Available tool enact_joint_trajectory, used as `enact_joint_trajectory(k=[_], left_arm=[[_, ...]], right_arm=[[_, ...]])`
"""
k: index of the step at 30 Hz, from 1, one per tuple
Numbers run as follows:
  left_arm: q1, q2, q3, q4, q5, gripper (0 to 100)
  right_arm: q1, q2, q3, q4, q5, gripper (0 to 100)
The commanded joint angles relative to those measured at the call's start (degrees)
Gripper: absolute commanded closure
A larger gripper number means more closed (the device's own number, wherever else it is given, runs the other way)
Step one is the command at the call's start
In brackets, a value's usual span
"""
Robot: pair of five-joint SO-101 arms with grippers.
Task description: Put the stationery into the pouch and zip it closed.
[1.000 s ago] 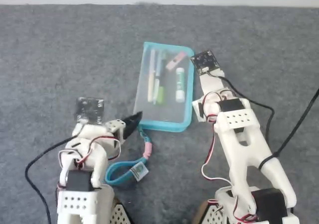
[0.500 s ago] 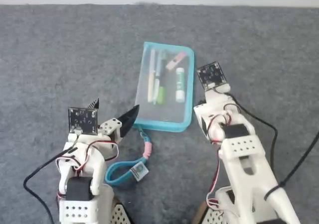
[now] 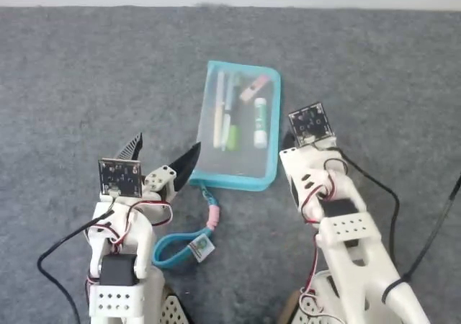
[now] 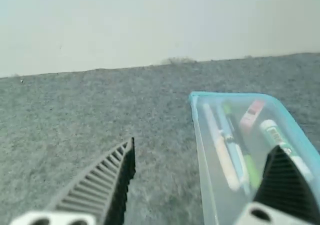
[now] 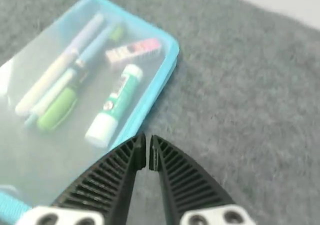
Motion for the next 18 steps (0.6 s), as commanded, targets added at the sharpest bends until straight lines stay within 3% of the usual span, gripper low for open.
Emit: enact_joint_trajectory(k=[1, 11, 18], left_arm=[[0.18, -1.23, -0.48, 1.05, 0.79, 62], [0.18, -1.23, -0.48, 1.05, 0.79, 62], [0.18, -1.23, -0.48, 1.05, 0.79, 62]], right_arm=[[0.48, -2.42, 0.18, -4.62, -0.09, 97.8], [0.31, -3.56, 0.62, -4.35, -0.35, 98.3], [0.04, -17.89, 6.59, -3.3, -0.35, 98.3]])
